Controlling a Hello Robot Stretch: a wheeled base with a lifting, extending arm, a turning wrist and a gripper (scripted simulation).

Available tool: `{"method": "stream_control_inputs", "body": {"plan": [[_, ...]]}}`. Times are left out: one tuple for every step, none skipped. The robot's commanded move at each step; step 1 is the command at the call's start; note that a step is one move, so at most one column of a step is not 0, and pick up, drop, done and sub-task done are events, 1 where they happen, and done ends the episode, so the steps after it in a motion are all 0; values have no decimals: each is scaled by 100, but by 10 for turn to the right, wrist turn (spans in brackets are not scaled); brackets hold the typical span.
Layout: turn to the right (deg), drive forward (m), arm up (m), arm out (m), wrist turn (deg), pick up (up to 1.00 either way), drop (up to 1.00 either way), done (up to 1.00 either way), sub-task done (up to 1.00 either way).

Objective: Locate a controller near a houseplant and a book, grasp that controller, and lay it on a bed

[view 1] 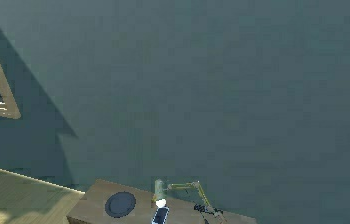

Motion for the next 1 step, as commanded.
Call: {"method": "stream_control_inputs", "body": {"plan": [[-450,0,0,0,0,0,0,0,0]]}}
